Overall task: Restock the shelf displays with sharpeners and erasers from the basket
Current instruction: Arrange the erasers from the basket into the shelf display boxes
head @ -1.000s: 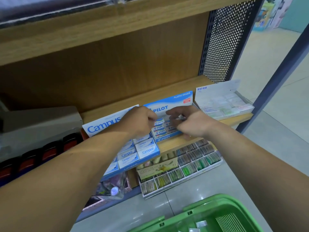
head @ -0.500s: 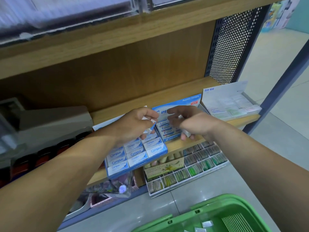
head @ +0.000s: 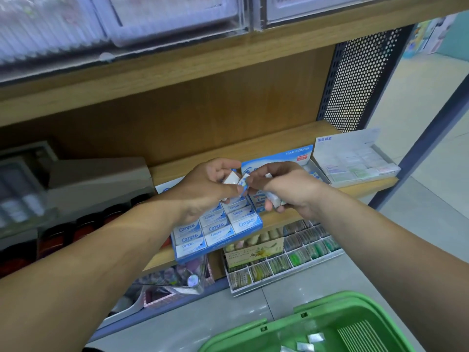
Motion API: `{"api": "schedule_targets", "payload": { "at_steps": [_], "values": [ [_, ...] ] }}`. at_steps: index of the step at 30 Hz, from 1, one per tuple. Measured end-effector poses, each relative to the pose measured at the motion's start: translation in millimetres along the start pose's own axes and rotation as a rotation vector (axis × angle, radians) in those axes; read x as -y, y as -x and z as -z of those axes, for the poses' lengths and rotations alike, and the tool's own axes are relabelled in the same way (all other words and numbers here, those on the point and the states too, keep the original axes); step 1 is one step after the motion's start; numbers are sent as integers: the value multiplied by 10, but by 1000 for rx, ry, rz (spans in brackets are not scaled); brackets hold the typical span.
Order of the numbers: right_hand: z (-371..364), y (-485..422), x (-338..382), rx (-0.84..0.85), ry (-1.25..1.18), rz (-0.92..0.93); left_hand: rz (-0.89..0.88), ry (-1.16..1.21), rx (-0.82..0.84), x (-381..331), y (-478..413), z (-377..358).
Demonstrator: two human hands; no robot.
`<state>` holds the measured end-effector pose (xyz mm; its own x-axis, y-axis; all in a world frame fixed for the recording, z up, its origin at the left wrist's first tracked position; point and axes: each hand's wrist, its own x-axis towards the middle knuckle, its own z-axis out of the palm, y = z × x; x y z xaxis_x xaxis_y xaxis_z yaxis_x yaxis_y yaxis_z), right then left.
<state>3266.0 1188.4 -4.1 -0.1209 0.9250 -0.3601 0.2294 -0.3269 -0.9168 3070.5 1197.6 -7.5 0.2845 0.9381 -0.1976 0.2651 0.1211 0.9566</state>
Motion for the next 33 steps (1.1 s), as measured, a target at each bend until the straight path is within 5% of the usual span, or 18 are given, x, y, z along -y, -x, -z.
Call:
{"api": "schedule_targets", "payload": {
  "at_steps": [9,25,33],
  "values": [
    [160,-8,-81,-89,34,37,45,-248,-155,5,-23,-100],
    [549,-163,-159,-127,-191,-80,-157,-222,-33,-93,-360,-497],
    [610,-166,-173,-109,-243,-80,-23,-100,-89,-227,-511,-564]
  ]
}}
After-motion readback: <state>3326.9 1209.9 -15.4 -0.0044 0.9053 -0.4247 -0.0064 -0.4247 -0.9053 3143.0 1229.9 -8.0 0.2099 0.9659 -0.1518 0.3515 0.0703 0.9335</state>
